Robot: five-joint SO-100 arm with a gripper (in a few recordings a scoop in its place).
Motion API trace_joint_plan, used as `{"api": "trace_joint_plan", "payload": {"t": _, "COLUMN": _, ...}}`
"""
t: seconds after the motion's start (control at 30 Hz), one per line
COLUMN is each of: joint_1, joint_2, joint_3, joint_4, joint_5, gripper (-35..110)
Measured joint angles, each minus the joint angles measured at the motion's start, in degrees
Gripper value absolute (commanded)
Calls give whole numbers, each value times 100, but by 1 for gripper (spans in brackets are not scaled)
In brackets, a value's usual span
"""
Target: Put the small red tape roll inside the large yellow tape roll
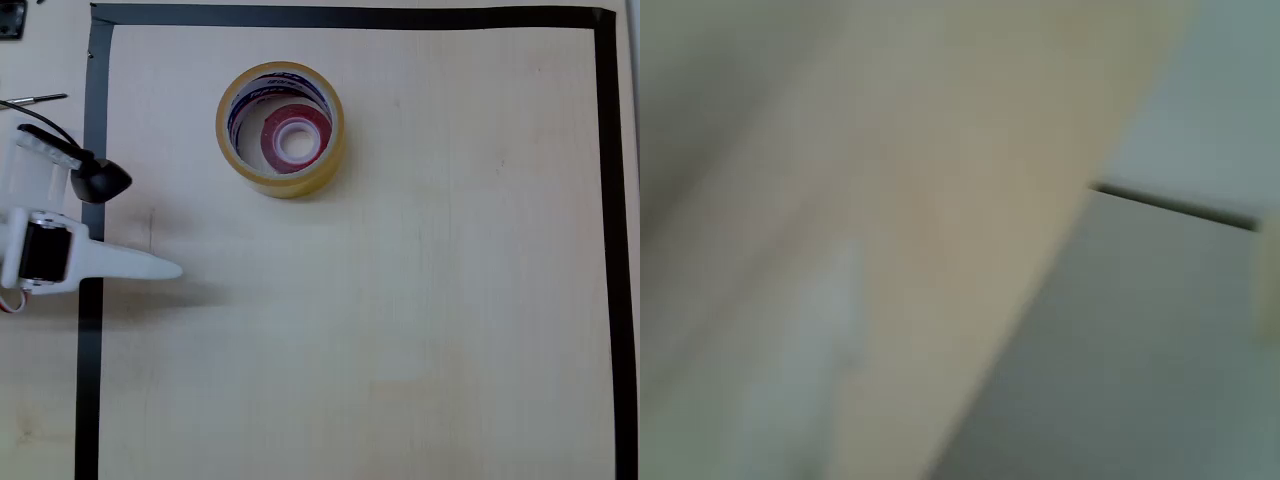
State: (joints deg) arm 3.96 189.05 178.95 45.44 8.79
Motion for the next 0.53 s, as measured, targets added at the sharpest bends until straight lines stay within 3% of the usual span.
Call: {"api": "trace_joint_plan", "payload": {"t": 0.53, "joint_1": -272, "joint_2": 0, "joint_3": 18, "joint_4": 352, "joint_5": 0, "gripper": 20}}
